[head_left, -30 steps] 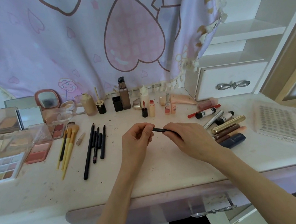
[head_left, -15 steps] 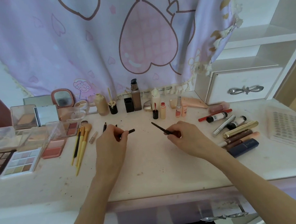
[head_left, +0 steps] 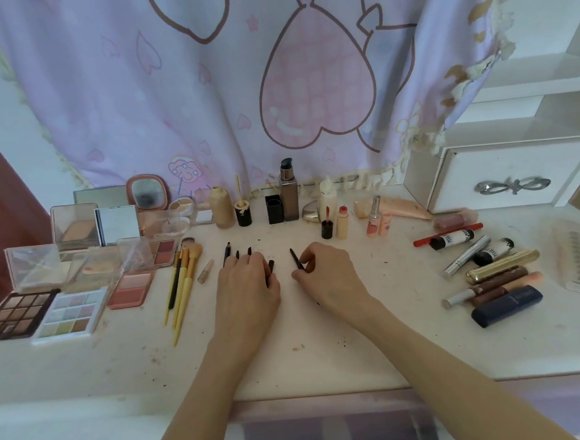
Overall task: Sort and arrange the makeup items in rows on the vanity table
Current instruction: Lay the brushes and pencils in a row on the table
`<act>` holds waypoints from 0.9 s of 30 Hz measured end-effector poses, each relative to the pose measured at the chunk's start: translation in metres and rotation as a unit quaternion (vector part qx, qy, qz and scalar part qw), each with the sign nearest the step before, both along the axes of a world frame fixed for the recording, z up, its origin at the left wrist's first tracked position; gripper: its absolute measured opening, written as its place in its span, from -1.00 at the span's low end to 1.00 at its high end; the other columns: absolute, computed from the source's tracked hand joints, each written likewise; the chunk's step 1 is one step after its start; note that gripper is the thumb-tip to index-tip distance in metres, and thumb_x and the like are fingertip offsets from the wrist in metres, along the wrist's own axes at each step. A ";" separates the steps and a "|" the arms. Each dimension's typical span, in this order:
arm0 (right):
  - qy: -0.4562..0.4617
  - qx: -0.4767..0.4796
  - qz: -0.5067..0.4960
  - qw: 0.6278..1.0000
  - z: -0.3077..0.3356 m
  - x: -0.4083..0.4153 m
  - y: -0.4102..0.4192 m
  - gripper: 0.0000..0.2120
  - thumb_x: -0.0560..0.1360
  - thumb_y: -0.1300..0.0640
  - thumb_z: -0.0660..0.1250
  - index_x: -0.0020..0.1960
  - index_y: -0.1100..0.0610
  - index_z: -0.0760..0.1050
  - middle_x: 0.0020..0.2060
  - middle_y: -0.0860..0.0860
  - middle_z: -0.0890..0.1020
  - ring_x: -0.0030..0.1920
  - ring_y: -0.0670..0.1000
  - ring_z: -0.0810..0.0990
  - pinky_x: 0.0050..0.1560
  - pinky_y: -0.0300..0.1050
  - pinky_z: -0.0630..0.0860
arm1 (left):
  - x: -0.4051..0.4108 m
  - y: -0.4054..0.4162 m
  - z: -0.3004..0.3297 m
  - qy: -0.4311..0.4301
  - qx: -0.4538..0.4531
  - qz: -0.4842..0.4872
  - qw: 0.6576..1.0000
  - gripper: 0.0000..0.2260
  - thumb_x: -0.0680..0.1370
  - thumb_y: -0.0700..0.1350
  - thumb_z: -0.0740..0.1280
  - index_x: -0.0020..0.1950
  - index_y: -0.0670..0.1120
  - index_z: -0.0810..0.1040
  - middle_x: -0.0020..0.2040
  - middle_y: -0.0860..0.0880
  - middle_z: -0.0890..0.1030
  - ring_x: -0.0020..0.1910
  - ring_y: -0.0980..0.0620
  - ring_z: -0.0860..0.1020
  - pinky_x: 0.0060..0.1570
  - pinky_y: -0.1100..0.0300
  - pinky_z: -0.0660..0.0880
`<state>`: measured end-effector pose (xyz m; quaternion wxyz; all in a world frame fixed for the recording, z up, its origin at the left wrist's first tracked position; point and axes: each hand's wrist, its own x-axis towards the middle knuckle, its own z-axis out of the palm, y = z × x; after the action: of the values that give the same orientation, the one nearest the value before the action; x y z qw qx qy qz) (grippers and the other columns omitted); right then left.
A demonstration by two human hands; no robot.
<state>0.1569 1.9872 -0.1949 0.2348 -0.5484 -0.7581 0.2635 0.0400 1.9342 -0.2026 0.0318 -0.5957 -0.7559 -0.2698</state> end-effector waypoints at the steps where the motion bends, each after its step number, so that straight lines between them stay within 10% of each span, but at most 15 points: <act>1: 0.001 0.004 -0.001 1.000 0.000 -0.002 0.000 -0.77 0.49 0.08 0.34 0.10 0.15 0.48 0.01 0.06 0.57 0.03 0.03 0.51 -0.02 -0.20 0.40 | -0.001 0.001 0.000 0.000 0.000 -0.003 1.000 -0.92 0.53 -0.07 0.27 -0.07 -0.06 0.48 -0.19 0.05 0.44 -0.11 0.07 0.34 -0.02 0.20 0.34; 10: 0.006 0.065 0.112 0.992 -0.004 0.008 -0.006 -0.75 0.58 0.16 0.20 0.21 0.16 0.52 0.15 0.06 0.57 0.10 0.00 0.52 0.08 -0.33 0.33 | -0.026 -0.021 -0.003 -0.038 0.044 -0.020 0.998 -0.74 0.56 -0.16 0.24 0.22 -0.15 0.54 0.16 -0.08 0.51 0.19 -0.01 0.41 0.19 0.21 0.29; 15: -0.101 0.147 0.235 0.955 -0.013 0.011 -0.013 -0.63 0.63 0.15 0.06 0.43 0.07 0.31 0.42 -0.07 0.34 0.45 -0.06 0.20 0.39 -0.23 0.09 | -0.032 -0.031 -0.005 -0.057 -0.026 -0.015 0.998 -0.63 0.61 -0.12 0.11 0.42 -0.10 0.32 0.43 -0.04 0.31 0.42 0.04 0.23 0.34 0.22 0.17; 27: -0.203 0.138 0.281 0.928 -0.020 0.002 -0.013 -0.56 0.65 0.03 -0.07 0.52 -0.02 0.05 0.51 -0.15 0.07 0.51 -0.09 -0.03 0.48 -0.03 -0.17 | -0.034 -0.032 -0.001 -0.063 -0.063 -0.037 0.995 -0.63 0.63 -0.10 0.06 0.44 -0.10 0.29 0.49 -0.03 0.22 0.49 0.07 0.08 0.39 0.26 0.01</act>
<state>0.1592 1.9737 -0.2147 0.0651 -0.3166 -0.9416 0.0946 0.0065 1.9018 -0.2040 -0.0634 -0.6064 -0.7491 -0.2591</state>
